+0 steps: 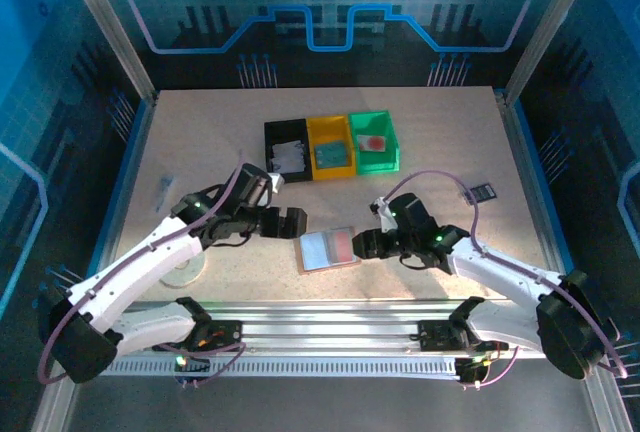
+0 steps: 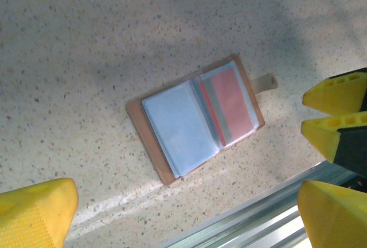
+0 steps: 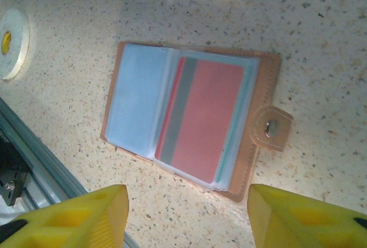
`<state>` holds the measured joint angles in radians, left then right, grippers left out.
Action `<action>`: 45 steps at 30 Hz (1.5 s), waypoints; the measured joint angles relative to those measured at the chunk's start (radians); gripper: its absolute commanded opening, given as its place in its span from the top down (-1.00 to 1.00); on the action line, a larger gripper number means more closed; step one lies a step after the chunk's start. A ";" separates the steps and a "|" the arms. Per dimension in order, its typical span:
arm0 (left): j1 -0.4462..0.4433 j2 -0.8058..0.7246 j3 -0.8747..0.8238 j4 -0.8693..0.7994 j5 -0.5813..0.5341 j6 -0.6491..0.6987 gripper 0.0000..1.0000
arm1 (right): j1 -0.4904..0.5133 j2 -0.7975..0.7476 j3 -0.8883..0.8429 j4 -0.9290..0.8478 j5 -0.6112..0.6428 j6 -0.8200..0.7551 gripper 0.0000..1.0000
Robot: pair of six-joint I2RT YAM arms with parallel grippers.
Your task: Take the credit cards out of the card holder
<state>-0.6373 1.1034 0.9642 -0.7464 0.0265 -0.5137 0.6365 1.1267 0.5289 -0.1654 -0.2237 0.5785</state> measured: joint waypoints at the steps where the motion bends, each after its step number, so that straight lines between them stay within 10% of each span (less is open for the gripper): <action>1: -0.008 -0.006 -0.021 0.008 -0.007 -0.033 -0.98 | 0.001 0.000 -0.002 0.006 0.000 0.006 -0.11; 18: -0.172 -0.005 -0.260 0.330 -0.087 -0.425 -0.95 | 0.095 0.121 -0.002 0.092 0.035 0.100 0.04; 45: -0.255 0.175 -0.299 0.603 -0.139 -0.574 -0.41 | 0.066 0.288 0.054 0.124 0.052 0.140 0.34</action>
<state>-0.8925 1.2785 0.6651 -0.1432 -0.1127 -1.0878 0.7025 1.4143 0.5831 -0.0418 -0.1715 0.7185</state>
